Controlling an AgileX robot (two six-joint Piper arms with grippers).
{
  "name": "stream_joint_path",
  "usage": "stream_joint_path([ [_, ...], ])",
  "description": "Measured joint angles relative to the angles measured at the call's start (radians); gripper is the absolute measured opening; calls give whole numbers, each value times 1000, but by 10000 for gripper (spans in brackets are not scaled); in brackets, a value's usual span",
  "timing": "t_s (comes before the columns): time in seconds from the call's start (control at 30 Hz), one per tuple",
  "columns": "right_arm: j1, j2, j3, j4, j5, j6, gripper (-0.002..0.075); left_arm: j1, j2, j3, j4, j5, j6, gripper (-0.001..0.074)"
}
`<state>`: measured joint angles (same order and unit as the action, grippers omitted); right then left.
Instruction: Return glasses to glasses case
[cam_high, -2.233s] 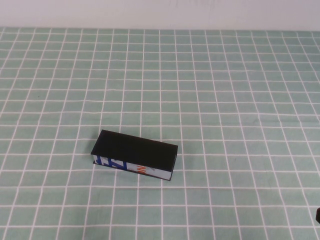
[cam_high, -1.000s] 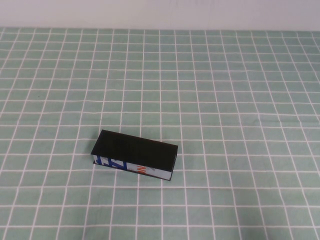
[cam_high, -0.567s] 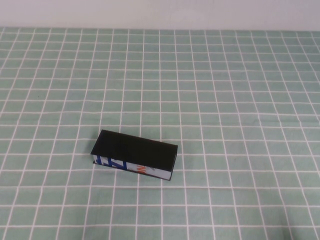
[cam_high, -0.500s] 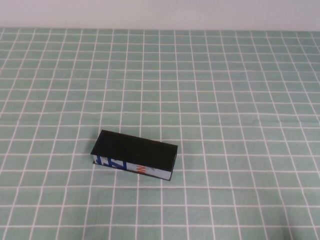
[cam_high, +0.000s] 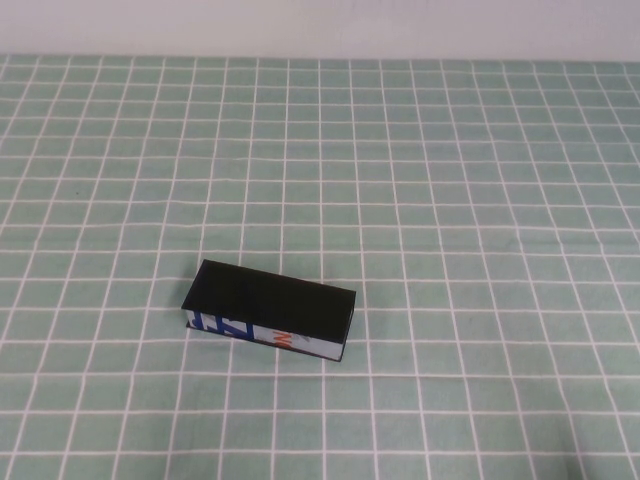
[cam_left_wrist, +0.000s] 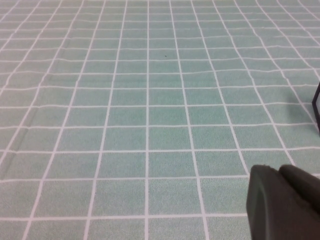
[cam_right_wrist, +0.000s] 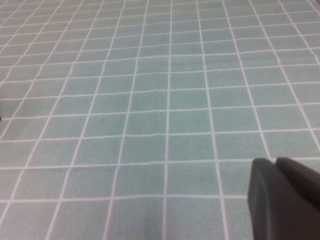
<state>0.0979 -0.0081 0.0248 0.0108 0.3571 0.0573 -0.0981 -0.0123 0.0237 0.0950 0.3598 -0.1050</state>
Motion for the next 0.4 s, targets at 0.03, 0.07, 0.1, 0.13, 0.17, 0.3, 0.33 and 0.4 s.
stream_joint_path([
  [0.03, 0, 0, 0, 4, 0, 0, -11, 0, 0, 0, 0, 0, 0, -1],
  [0.07, 0, 0, 0, 5, 0, 0, -11, 0, 0, 0, 0, 0, 0, -1],
  [0.1, 0, 0, 0, 9, 0, 0, -11, 0, 0, 0, 0, 0, 0, -1],
  [0.13, 0, 0, 0, 9, 0, 0, -11, 0, 0, 0, 0, 0, 0, -1],
  [0.17, 0, 0, 0, 9, 0, 0, -11, 0, 0, 0, 0, 0, 0, -1],
  [0.3, 0, 0, 0, 11, 0, 0, -11, 0, 0, 0, 0, 0, 0, -1],
  [0.33, 0, 0, 0, 11, 0, 0, -11, 0, 0, 0, 0, 0, 0, -1],
  [0.4, 0, 0, 0, 11, 0, 0, -11, 0, 0, 0, 0, 0, 0, -1],
])
